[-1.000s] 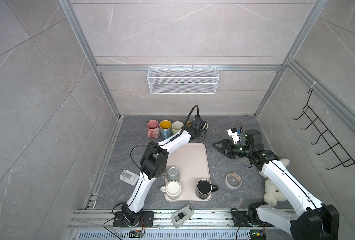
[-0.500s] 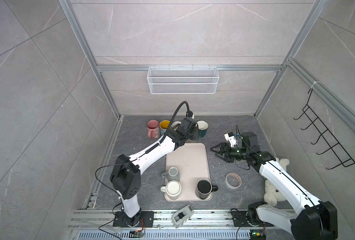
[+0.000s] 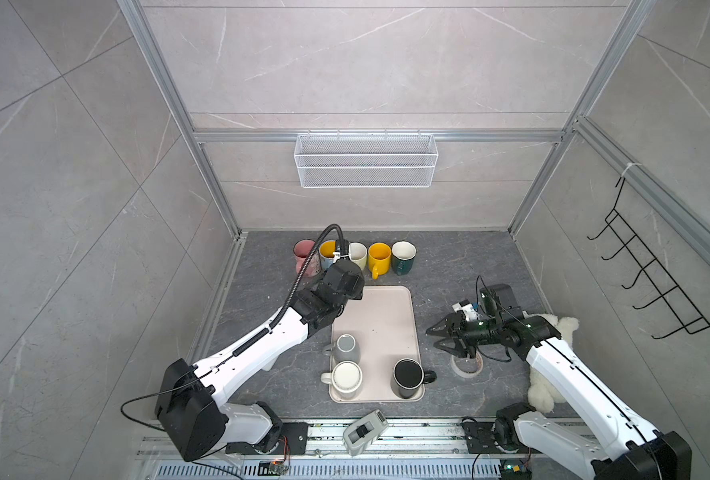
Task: Turn the mug right side up
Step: 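Move the right gripper to the black mug on the tray while the left retracts, then grasp the black mug's handle with the right gripper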
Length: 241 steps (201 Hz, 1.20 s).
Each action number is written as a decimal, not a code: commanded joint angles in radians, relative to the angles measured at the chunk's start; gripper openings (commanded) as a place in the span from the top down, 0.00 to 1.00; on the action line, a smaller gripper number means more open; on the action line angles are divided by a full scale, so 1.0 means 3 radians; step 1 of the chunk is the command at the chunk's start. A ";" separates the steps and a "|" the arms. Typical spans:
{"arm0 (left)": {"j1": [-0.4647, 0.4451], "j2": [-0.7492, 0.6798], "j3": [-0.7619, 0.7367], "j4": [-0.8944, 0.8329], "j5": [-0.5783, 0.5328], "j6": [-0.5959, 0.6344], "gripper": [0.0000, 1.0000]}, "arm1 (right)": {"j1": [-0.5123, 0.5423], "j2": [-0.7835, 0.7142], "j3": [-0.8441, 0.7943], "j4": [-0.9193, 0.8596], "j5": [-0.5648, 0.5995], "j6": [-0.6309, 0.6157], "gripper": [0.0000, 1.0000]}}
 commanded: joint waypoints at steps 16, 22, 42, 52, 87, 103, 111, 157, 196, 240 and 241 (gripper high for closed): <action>0.0000 -0.0281 -0.0244 0.0064 -0.0347 0.0041 0.45 | 0.0040 -0.0015 0.0052 -0.0962 0.0062 0.0120 0.49; 0.0004 -0.0299 -0.0279 0.0061 -0.0368 0.0043 0.45 | 0.0045 0.0002 0.0035 -0.1044 0.0101 0.0105 0.48; 0.0003 -0.0331 -0.0339 0.0047 -0.0452 0.0055 0.44 | 0.0099 0.0078 -0.0106 -0.1127 0.0178 0.0142 0.46; 0.0004 -0.0335 -0.0344 0.0029 -0.0474 0.0060 0.44 | 0.0142 0.0105 -0.0194 -0.1015 0.0188 0.0262 0.46; 0.0002 -0.0319 -0.0360 -0.0001 -0.0493 0.0050 0.43 | 0.0333 0.0188 -0.0466 -0.0441 0.0249 0.0793 0.45; 0.0001 -0.0302 -0.0368 0.0001 -0.0493 0.0031 0.42 | 0.0406 0.0237 -0.0559 -0.0245 0.0316 0.0999 0.44; 0.0004 -0.0298 -0.0373 -0.0004 -0.0489 0.0022 0.42 | 0.0432 0.0257 -0.0616 -0.0135 0.0324 0.1117 0.44; 0.0004 -0.0289 -0.0371 0.0016 -0.0501 0.0047 0.41 | 0.0473 0.0347 -0.0686 0.0141 0.0421 0.1365 0.43; 0.0002 -0.0216 -0.0352 0.0039 -0.0500 0.0069 0.40 | 0.0503 0.0483 -0.0711 0.0368 0.0433 0.1491 0.43; 0.0009 -0.0168 -0.0335 0.0017 -0.0512 0.0090 0.40 | 0.0529 0.0674 -0.0664 0.0529 0.0421 0.1505 0.46; 0.0009 -0.0168 -0.0335 0.0019 -0.0510 0.0087 0.40 | 0.0529 0.0676 -0.0665 0.0532 0.0421 0.1505 0.46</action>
